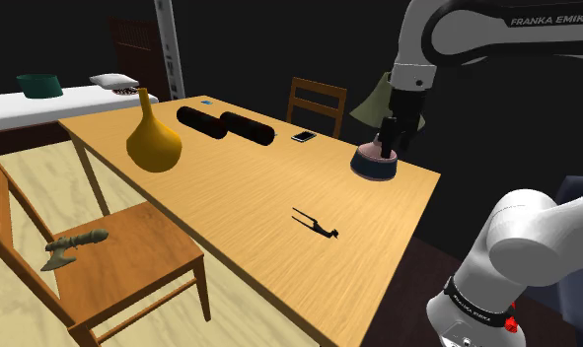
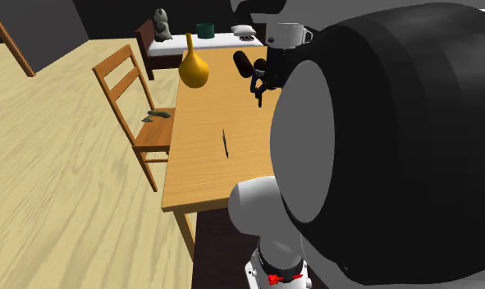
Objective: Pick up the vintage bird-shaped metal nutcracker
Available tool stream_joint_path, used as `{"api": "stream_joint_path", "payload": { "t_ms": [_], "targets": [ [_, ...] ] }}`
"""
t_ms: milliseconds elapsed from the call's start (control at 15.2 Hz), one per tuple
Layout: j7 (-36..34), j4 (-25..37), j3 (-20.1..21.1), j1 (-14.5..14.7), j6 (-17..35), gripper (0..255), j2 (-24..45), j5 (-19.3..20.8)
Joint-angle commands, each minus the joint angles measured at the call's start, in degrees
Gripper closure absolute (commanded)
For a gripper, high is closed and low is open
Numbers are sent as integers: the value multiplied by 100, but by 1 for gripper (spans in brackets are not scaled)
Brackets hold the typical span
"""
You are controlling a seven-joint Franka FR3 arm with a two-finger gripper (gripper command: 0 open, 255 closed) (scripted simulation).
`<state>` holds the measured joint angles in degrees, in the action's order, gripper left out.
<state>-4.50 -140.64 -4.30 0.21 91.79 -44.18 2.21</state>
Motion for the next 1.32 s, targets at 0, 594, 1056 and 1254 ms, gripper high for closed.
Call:
{"api": "stream_joint_path", "payload": {
  "t_ms": [0,594,1056,1254],
  "targets": [
    [0,0,0,0,0,0,0,0],
    [-192,-233,449,482,1330,0,1389,-406],
    [-298,-43,797,824,2267,0,2726,-650],
    [-344,135,942,957,2616,0,3340,-718]
  ]
}}
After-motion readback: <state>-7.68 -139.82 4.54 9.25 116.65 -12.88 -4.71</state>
